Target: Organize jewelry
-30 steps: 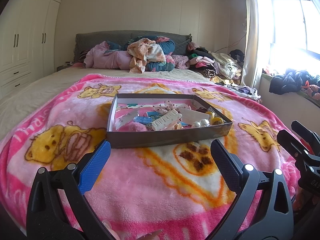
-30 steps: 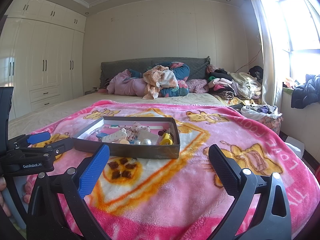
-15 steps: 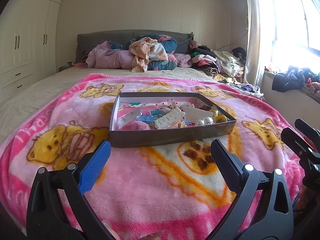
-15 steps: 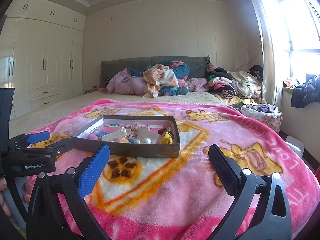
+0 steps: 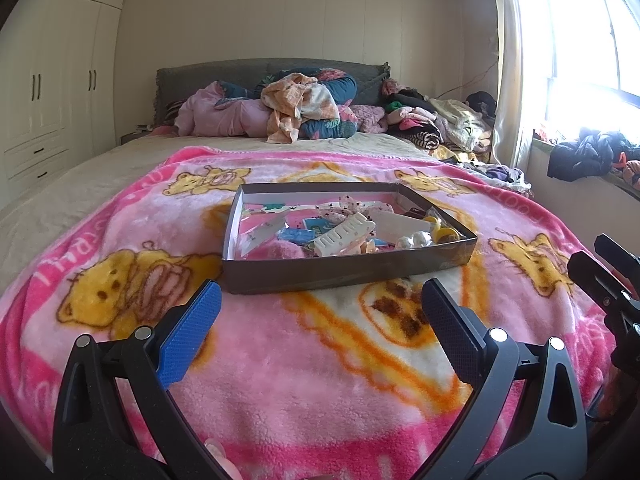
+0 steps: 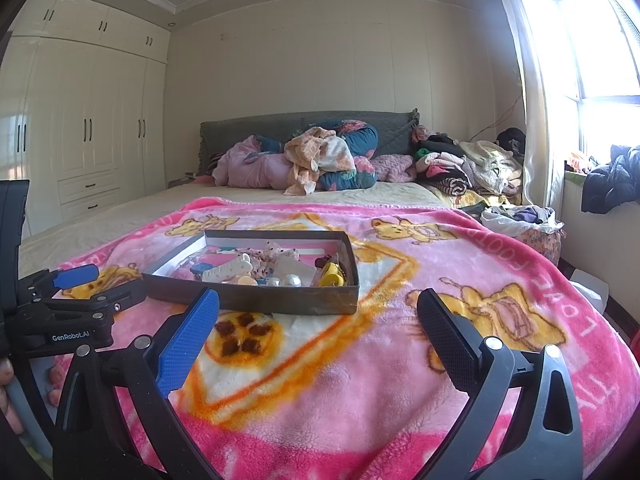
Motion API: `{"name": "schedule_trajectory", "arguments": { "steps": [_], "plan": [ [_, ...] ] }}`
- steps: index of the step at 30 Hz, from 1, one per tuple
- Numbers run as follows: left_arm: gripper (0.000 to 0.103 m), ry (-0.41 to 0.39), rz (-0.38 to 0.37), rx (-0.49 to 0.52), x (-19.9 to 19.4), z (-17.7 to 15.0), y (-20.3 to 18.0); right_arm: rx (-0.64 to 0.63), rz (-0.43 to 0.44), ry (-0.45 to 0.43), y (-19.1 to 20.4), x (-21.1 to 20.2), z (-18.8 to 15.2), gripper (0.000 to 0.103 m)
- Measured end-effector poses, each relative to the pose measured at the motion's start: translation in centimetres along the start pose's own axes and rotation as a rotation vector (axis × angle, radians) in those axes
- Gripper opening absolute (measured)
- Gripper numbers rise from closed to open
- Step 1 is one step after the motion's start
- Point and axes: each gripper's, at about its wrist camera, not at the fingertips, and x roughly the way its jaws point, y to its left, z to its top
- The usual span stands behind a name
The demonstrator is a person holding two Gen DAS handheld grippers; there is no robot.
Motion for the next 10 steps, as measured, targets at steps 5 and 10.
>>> {"name": "schedule_trajectory", "arguments": {
  "steps": [5, 10],
  "plan": [
    [0.092, 0.016, 0.059, -0.073, 1.7, 0.9, 3.4, 0.074, -0.042, 0.039, -2.8, 1.5, 0.3, 0.097],
    [0.092, 0.087, 0.280, -0.153, 7.2, 3.3, 12.3, 0.139, -0.263, 0.245, -11.8, 8.7, 1.9, 0.097]
  ]
}}
